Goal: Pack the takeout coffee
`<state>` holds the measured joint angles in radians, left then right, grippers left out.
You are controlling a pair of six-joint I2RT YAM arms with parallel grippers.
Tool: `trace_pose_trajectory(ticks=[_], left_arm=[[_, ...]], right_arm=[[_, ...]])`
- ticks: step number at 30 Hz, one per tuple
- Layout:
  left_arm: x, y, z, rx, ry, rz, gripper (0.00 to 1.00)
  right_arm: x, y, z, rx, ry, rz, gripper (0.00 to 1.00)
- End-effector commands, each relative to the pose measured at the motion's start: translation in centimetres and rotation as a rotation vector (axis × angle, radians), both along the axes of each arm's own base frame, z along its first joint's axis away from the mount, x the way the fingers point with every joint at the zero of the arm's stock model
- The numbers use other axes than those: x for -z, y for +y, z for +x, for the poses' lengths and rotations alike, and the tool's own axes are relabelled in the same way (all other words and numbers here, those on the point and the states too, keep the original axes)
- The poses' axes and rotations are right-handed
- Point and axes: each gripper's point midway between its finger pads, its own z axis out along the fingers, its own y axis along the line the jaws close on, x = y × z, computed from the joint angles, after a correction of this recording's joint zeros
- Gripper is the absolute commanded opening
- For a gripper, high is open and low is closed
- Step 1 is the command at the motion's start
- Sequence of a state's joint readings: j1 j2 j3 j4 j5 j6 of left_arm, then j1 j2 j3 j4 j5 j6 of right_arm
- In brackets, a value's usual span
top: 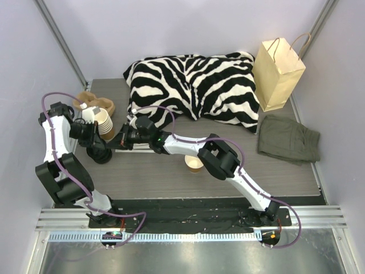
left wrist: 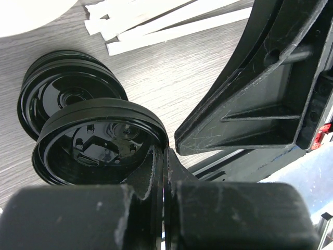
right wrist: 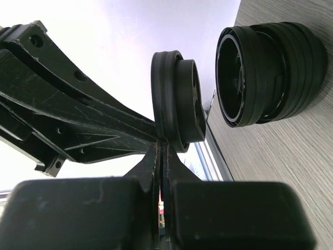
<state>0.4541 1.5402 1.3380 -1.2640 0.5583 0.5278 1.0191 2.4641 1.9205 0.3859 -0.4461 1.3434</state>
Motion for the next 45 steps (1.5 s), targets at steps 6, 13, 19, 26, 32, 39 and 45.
trace_pose_trajectory(ticks=[6, 13, 19, 26, 32, 39, 45], left_arm=[[-1.1, -0.3, 0.3, 0.006, -0.031, -0.031, 0.0], [-1.4, -0.4, 0.2, 0.011, -0.032, -0.035, 0.0], [-1.4, -0.3, 0.3, 0.012, -0.032, -0.033, 0.0], [-3.0, -0.3, 0.4, 0.02, -0.056, -0.022, 0.0], [-4.9, -0.5, 0.0, 0.023, -0.097, -0.005, 0.0], [-7.0, -0.7, 0.0, 0.024, -0.155, 0.012, 0.0], [-9.0, -2.3, -2.1, 0.111, -0.195, 0.006, 0.0]], right_arm=[[-2.5, 0.8, 0.2, 0.01, -0.031, 0.084, 0.01], [0.3, 1.1, 0.6, 0.026, -0.027, 0.04, 0.01], [0.6, 1.4, 1.1, 0.034, -0.051, 0.03, 0.01], [-2.2, 1.5, 0.6, 0.003, -0.091, 0.09, 0.01], [-7.2, 1.6, -0.5, -0.041, -0.189, 0.166, 0.03], [-8.9, 0.8, -0.9, -0.058, -0.228, 0.166, 0.09], [-9.6, -2.7, 0.8, -0.039, -0.257, 0.123, 0.19]])
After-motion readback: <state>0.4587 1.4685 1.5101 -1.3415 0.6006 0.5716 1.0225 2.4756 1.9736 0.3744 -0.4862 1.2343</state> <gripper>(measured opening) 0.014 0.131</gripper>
